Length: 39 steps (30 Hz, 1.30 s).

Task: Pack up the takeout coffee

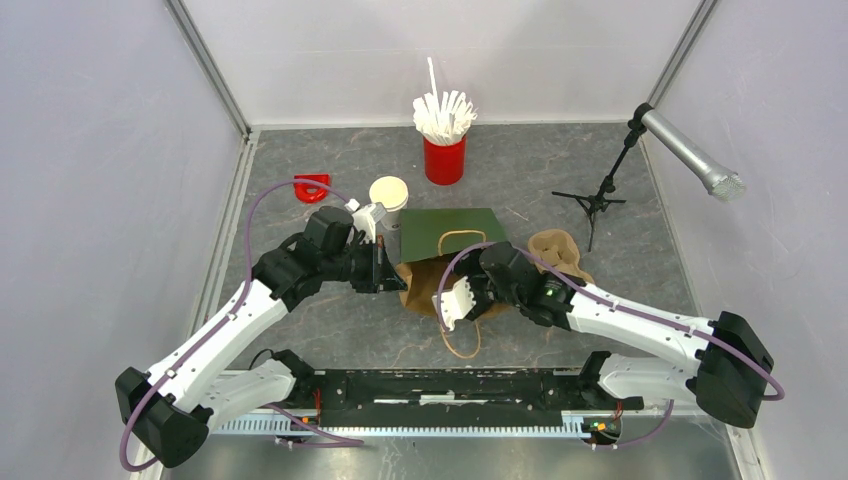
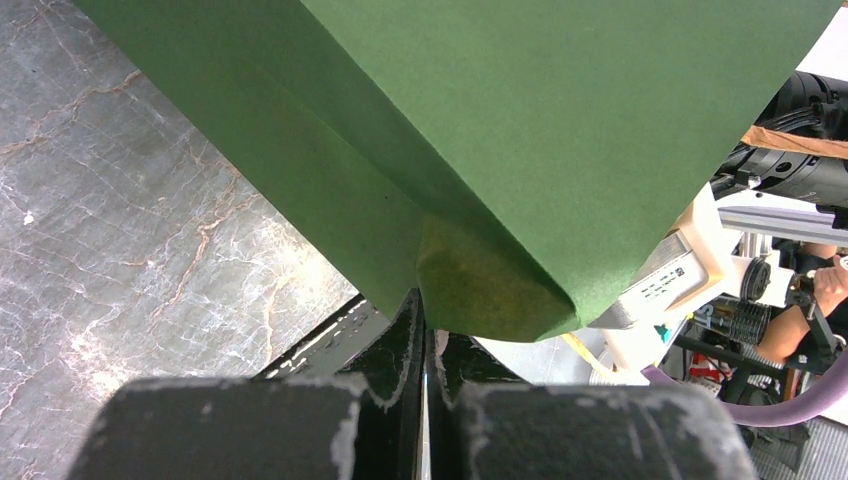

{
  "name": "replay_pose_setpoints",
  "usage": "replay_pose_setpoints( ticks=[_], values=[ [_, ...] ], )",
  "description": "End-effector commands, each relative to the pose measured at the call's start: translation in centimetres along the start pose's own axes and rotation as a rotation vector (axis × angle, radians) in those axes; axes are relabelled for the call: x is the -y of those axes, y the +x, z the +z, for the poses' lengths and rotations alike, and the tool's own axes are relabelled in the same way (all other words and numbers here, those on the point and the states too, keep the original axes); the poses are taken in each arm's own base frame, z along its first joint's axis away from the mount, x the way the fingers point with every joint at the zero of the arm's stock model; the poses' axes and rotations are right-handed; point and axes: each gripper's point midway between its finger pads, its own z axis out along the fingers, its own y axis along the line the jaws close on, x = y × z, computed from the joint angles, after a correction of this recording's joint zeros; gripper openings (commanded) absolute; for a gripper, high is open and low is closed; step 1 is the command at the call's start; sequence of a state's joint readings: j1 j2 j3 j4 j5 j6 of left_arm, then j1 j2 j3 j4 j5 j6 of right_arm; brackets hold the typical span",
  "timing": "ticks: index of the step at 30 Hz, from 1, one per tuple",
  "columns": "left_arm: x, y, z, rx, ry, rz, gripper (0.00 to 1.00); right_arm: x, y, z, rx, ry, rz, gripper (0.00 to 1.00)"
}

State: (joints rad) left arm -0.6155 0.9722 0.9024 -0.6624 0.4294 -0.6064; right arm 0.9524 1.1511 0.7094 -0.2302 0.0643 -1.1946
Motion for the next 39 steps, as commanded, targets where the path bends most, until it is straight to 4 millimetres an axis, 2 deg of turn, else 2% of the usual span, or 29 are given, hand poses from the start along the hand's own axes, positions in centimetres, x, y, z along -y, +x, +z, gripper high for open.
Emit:
replay_pose_setpoints(
  ticks=[1,10,20,30,39],
  values=[
    [2.0,-0.5,-0.6,0.012,0.084,0.015,0.03,3.1,-0.5,-0.8,0.006,0.076,-0.012,0.59],
    [2.1,-0.5,-0.5,0.004,0.09,0.012,0.03,3.8,-0.9,-1.0,0.022,0.084,-0.004,0.59],
    [2.4,-0.6,-0.6,0.005,0.098,0.02,0.03,1.8,0.1,0.1,-0.007,0.019,-0.012,0.59],
    [2.4,-0.4,-0.5,-0.005,0.106,0.014,0.03,2.1,0.6,0.6,-0.003,0.057,0.004,0.59],
    [2.4,-0.3,-0.5,-0.007,0.105,0.006,0.03,1.3,1.2,1.2,-0.006,0.04,0.014,0.59]
  ],
)
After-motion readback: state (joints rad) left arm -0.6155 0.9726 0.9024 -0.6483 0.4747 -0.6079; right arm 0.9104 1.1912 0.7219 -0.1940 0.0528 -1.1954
